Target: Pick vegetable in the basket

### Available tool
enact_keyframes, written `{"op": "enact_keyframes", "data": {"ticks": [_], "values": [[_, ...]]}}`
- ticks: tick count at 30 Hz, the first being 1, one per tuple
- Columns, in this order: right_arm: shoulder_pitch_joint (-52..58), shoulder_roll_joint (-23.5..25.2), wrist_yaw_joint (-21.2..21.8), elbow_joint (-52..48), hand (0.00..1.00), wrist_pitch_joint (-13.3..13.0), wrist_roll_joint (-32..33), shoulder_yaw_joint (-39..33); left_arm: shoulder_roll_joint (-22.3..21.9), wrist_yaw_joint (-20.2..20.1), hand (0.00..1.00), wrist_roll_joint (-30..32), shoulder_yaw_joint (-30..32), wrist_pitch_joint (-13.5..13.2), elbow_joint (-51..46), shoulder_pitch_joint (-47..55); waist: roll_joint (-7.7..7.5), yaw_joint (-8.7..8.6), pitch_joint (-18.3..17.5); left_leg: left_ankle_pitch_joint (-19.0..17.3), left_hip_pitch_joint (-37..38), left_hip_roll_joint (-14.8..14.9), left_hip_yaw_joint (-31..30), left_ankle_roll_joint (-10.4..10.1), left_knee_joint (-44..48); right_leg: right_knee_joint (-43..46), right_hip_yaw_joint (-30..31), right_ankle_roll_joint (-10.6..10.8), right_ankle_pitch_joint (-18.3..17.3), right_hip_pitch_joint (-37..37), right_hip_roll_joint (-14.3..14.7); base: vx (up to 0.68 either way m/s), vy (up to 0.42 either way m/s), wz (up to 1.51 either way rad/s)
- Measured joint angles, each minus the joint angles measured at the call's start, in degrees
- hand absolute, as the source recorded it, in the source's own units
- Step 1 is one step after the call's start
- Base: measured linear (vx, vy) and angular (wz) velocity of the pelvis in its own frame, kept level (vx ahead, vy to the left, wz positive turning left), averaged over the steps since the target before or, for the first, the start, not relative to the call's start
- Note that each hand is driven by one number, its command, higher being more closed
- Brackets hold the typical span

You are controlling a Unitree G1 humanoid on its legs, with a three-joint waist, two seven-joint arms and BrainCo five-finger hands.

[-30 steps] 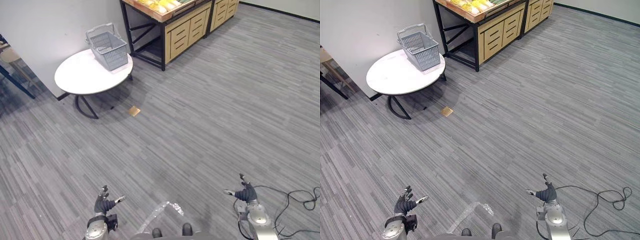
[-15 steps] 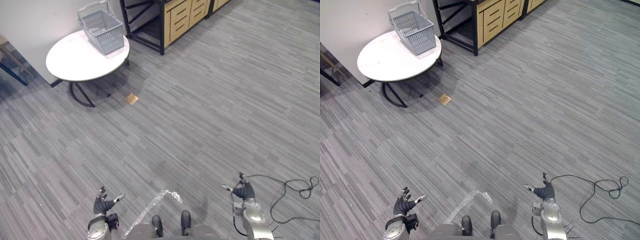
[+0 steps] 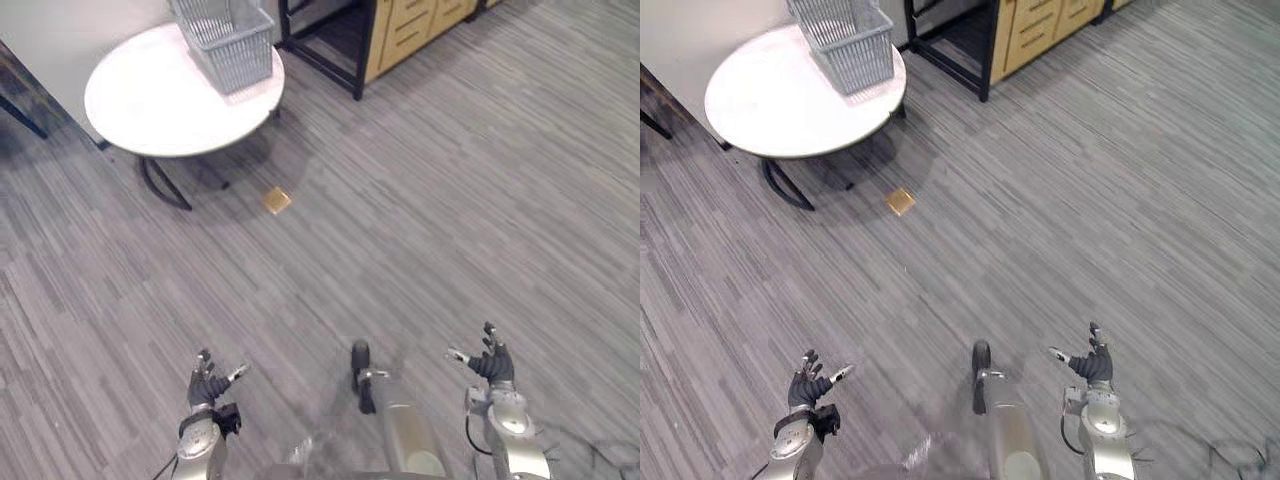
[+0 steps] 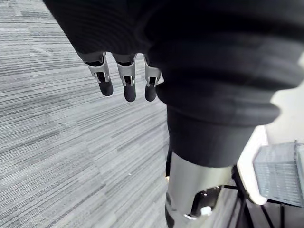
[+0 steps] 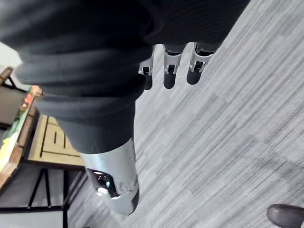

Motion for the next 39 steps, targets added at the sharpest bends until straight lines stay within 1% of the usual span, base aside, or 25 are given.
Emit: {"op": "enact_keyframes", "data": {"ticks": [1, 4, 6, 7, 9, 10, 11, 12, 13, 15, 16, 17, 18, 19, 21, 23, 25, 26, 28, 29, 31, 32, 33, 36, 39], "values": [[-0.44, 0.54, -0.11, -1.66, 0.0, -0.39, -0.08, 0.29, 0.13, 0.05, 0.0, 0.01, 0.06, 0.01, -0.1, -0.02, -1.01, 0.73, 0.42, -3.11, -5.82, 3.25, 4.14, 3.62, 7.23, -4.25, -0.02, -0.38, -0.27, 6.0, 0.64, 0.61, -0.143, 0.1], [-0.86, 1.08, -0.21, -4.67, 0.0, -1.12, -0.81, 1.38, 0.11, -0.01, 0.0, 0.07, -0.01, 0.04, -0.45, -0.11, -2.35, 2.97, 0.81, -9.02, -16.32, 5.78, 10.87, 4.39, 3.64, -13.01, 0.36, 0.61, -1.31, 15.54, 0.61, 0.58, -0.094, 0.02], [-3.58, 0.94, -0.28, -2.51, 0.0, -0.98, -1.66, 1.85, 0.86, 0.01, 0.0, 0.11, -0.28, 0.13, -0.1, 0.57, -3.08, 4.07, 1.37, -9.81, -21.23, 2.75, 12.81, 4.91, -15.25, -15.35, 1.41, 1.83, -3.51, 19.95, -0.92, 0.52, 0.042, -0.17], [-3.64, 0.91, -0.31, -2.36, 0.0, -0.79, -1.76, 2.35, 0.97, 0.02, 0.0, 0.12, -0.29, 0.15, -0.02, 0.83, -3.4, 4.5, 1.59, -9.32, -21.38, 1.48, 12.43, 4.76, -20.84, -15.43, 1.98, 2.43, -4.5, 21.1, -1.62, 0.55, 0.113, -0.28], [-2.95, 0.1, -0.8, -2.42, 0.0, -0.76, -2.52, 4.34, 0.89, 0.09, 0.0, 0.11, -0.38, 0.11, -0.06, 2.53, -3.3, 4.82, 1.41, -4.54, -21.18, -1.67, 9.73, 0.82, -42.63, -17.16, 2.59, 4.98, -7.55, 25.76, -2.91, 0.58, 0.189, -0.28], [-3.0, -0.24, -0.86, -2.42, 0.0, -0.76, -2.96, 4.8, 0.96, 0.1, 0.0, 0.11, -0.38, 0.12, 0.04, 2.75, -2.84, 5.02, 1.27, -3.57, -21.24, -1.91, 9.45, 1.09, -45.33, -17.43, 3.03, 5.98, -8.81, 26.79, -2.99, 0.6, 0.284, -0.31], [-3.02, -0.46, -0.88, -1.78, 0.0, -0.7, -3.55, 5.25, 1.51, 0.14, 0.0, 0.11, -0.37, 0.35, 0.37, 2.85, -2.72, 5.95, 0.84, 3.1, -21.31, -2.39, 9.87, 4.07, -43.89, -17.45, 3.71, 7.5, -10.56, 28.37, -4.12, 0.48, 0.246, -0.26], [-2.93, -0.3, -0.86, -1.45, 0.0, -0.69, -3.74, 5.52, 1.82, 0.13, 0.0, 0.16, -0.41, 0.35, 0.29, 2.75, -3.88, 6.06, 0.28, 4.57, -21.55, -3.2, 10.57, 5.62, -43.14, -16.92, 3.77, 8.24, -11.02, 28.61, -5.31, 0.61, 0.279, -0.05], [-3.01, 0.13, -0.73, -1.09, 0.0, -0.66, -4.57, 6.48, 2.14, 0.14, 0.0, 0.17, -0.4, 0.32, 0.05, 1.99, -5.96, 5.98, -0.67, 4.93, -22.25, -5.33, 10.91, 9.25, -40.69, -14.38, 3.46, 9.62, -11.27, 28.08, -8.17, 0.64, 0.254, 0.31], [-3.21, 1.34, -0.77, -1.03, 0.0, -0.62, -5.38, 6.55, 2.31, -0.04, 0.0, 0.55, -0.48, 0.31, 0.12, 0.94, -7.95, 5.94, -0.96, 0.38, -22.5, -7.27, 11.57, 11.34, -34.01, -5.88, 4.12, 11.83, -10.07, 26.99, -10.6, 0.66, 0.258, 0.41], [-3.84, 2.16, -0.77, -0.88, 0.0, -0.64, -6.04, 6.59, 2.93, 0.0, 0.0, 0.75, -0.47, 0.32, 0.18, 1.02, -8.95, 5.94, -1.67, -3.49, -20.76, -8.48, 11.91, 11.88, -32.32, 5.42, 4.64, 14.24, -7.69, 23.07, -12.3, 0.65, 0.263, 0.42], [-5.15, 3.01, -0.82, -0.7, 0.0, -0.63, -6.92, 6.48, 3.96, 0.02, 0.0, 0.87, -0.48, 0.36, 0.21, 0.73, -9.79, 5.49, -1.77, -6.43, -17.0, -10.31, 10.91, 11.96, -33.57, 18.97, 5.53, 15.19, -0.44, 18.33, -13.79, 0.77, 0.288, 0.5], [-5.75, 3.19, -0.85, -0.65, 0.0, -0.64, -7.2, 6.67, 4.44, 0.05, 0.0, 1.19, -0.8, 0.36, 0.24, 0.33, -10.11, 5.03, -1.74, -7.31, -15.15, -10.94, 10.58, 12.28, -34.5, 25.79, 6.14, 15.23, 1.33, 15.59, -14.5, 0.73, 0.229, 0.55], [-7.44, 2.98, -0.85, 0.17, 0.0, -0.65, -7.78, 8.08, 4.86, 0.14, 0.0, 1.44, -1.23, 0.37, 0.65, -0.22, -10.19, 4.73, -1.48, -8.49, -10.55, -12.29, 9.51, 13.12, -36.7, 37.12, 7.23, 12.87, -1.92, 10.33, -14.7, 0.68, 0.147, 0.41], [-9.52, 3.05, -0.87, -0.08, 0.0, -0.76, -8.46, 10.63, 5.29, 0.19, 0.0, 1.73, -1.65, 0.35, 0.72, -0.15, -8.94, 4.36, -0.91, -9.4, -1.65, -12.39, 8.27, 13.73, -41.85, 41.92, 6.45, 9.86, -6.45, 4.19, -12.93, 0.49, 0.067, 0.27], [-11.04, 3.09, -0.81, -1.0, 0.0, -1.62, -9.11, 13.14, 5.95, 0.16, 0.0, 1.74, -3.06, 0.17, 0.73, -0.4, -7.39, 3.06, -0.73, -9.56, 6.42, -11.44, 6.9, 13.77, -46.45, 33.03, 2.23, 7.88, -9.87, -2.69, -10.62, 0.64, -0.004, 0.56], [-12.46, 2.94, -0.81, -1.16, 0.0, -1.67, -9.12, 14.16, 6.59, 0.13, 0.0, 1.73, -3.65, 0.08, 1.47, -0.81, -7.21, 2.31, -0.58, -10.08, 9.33, -10.76, 6.24, 12.88, -47.41, 20.35, 1.29, 7.96, -8.73, -6.35, -9.17, 0.54, -0.1, 0.65], [-13.76, 2.59, -0.79, -1.83, 0.0, -1.67, -9.13, 14.59, 6.92, 0.14, 0.0, 1.73, -4.17, 0.09, 2.6, -1.27, -7.69, 1.99, -0.78, -12.02, 12.04, -9.96, 6.07, 9.81, -47.59, 3.75, 1.94, 9.0, -2.17, -7.09, -7.03, 0.44, -0.123, 0.53], [-13.9, 2.36, -0.77, -4.0, 0.0, -1.7, -9.19, 16.24, 8.14, 0.15, 0.0, 1.73, -5.06, 0.07, 2.88, 0.02, -9.82, 2.25, -1.52, -14.82, 14.45, -12.3, 4.04, 6.75, -46.64, -6.77, 6.01, 8.33, 7.26, -7.01, -7.13, 0.51, -0.17, 0.61], [-13.98, 1.5, -0.72, -5.38, 0.0, -1.81, -9.51, 17.09, 7.92, 0.09, 0.0, 1.74, -5.39, 0.18, 4.19, 0.26, -9.8, 1.86, -1.86, -17.12, 15.96, -11.62, 1.88, 5.84, -45.28, -3.85, 8.32, 4.95, 13.49, -6.49, -6.58, 0.65, -0.277, 0.54], [-15.33, -1.61, -0.64, -9.01, 0.0, -1.83, -12.02, 18.21, 6.35, 0.08, 0.0, 1.77, -5.46, 0.26, 4.82, 1.0, -4.83, 2.57, -2.87, -17.18, 12.73, -6.82, -1.02, 5.08, -38.17, -1.56, 4.69, 4.72, 8.21, -5.81, -3.91, 0.51, -0.226, 0.48], [-15.6, -2.0, -0.67, -10.06, 0.0, -1.84, -12.56, 18.23, 6.28, 0.07, 0.0, 1.77, -5.43, 0.28, 4.92, 0.92, -4.2, 2.22, -2.67, -16.57, 11.13, -5.9, -2.02, 4.04, -34.71, -1.69, 3.34, 4.29, 7.39, -4.96, -3.82, 0.49, -0.205, 0.9], [-16.96, -3.53, -0.64, -10.45, 0.0, -1.74, -13.68, 18.63, 5.61, 0.06, 0.0, 1.77, -4.86, 0.33, 4.93, 1.03, -3.07, 1.53, -1.99, -12.64, 6.83, -3.42, -3.25, 0.95, -23.01, -4.15, 0.55, 3.08, 6.44, -0.12, -3.01, 0.49, -0.209, 0.76], [-19.05, -4.81, -0.72, -11.21, 0.0, -1.79, -15.23, 20.17, 4.8, -0.08, 0.0, 1.75, -4.25, 0.34, 4.97, 2.37, -2.73, 3.37, -1.81, -12.07, 2.44, 0.77, 0.32, 0.89, -10.11, -10.47, -0.51, 2.32, 5.91, 9.31, -1.54, 0.41, -0.142, 0.27], [-22.88, -5.1, -0.72, -12.02, 0.0, -2.32, -16.93, 21.05, 4.88, -1.16, 0.0, 1.83, -4.01, 0.61, 5.26, 2.73, -3.34, 4.37, -1.6, -13.92, -3.23, 0.5, 3.6, 4.01, -16.72, -13.52, -0.18, 1.86, 4.6, 13.04, -2.61, 0.26, -0.046, -0.04]]}}
